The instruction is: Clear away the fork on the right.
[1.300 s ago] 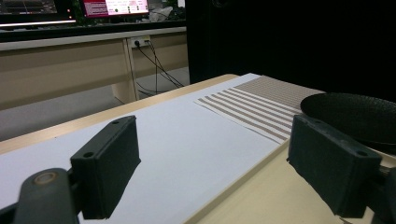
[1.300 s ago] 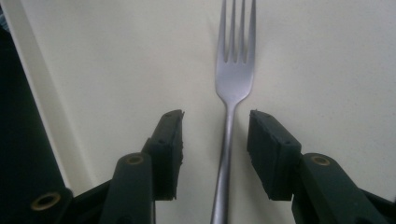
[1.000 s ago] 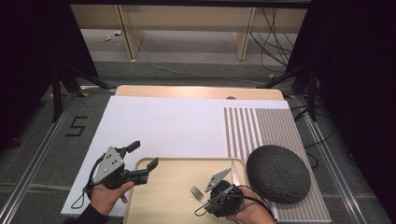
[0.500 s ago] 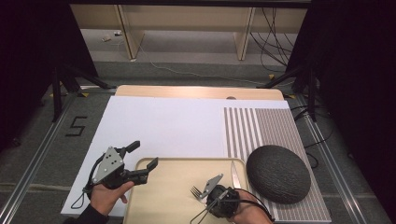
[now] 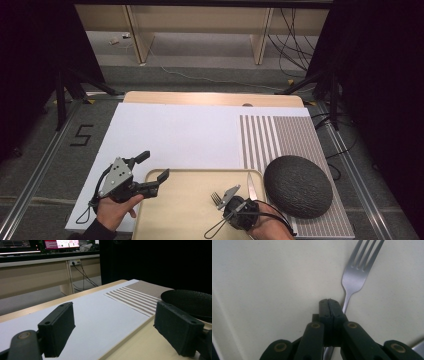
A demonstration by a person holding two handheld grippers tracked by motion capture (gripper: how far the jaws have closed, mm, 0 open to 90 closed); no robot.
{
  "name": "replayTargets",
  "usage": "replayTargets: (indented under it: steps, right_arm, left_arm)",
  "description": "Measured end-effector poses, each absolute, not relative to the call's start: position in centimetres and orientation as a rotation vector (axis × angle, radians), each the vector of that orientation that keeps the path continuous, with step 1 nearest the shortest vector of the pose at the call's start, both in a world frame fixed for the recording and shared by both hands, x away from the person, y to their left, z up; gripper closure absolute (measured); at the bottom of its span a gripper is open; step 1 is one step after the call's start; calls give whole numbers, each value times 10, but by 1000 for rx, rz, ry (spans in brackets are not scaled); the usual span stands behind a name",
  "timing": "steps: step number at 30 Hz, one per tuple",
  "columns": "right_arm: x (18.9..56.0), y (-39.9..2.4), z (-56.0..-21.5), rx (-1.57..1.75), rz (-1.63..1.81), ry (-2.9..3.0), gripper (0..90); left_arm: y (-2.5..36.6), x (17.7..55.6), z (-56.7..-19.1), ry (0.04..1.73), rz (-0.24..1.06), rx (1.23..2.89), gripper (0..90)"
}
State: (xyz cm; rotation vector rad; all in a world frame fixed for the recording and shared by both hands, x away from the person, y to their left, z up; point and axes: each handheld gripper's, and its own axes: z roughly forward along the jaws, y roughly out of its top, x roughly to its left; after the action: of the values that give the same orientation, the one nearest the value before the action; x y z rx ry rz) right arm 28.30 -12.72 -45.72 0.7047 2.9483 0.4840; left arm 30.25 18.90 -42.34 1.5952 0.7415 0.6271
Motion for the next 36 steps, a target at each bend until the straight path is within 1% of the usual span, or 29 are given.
replayTargets:
  steps: [24,36]
  right_arm:
    - [300,-160,-454,937,355,2853,900]
    - [301,-164,-453,969,346,2855,900]
  left_arm:
    - [189,302,-423,740,627,1594,163]
    - [189,302,-423,740,627,1594,163]
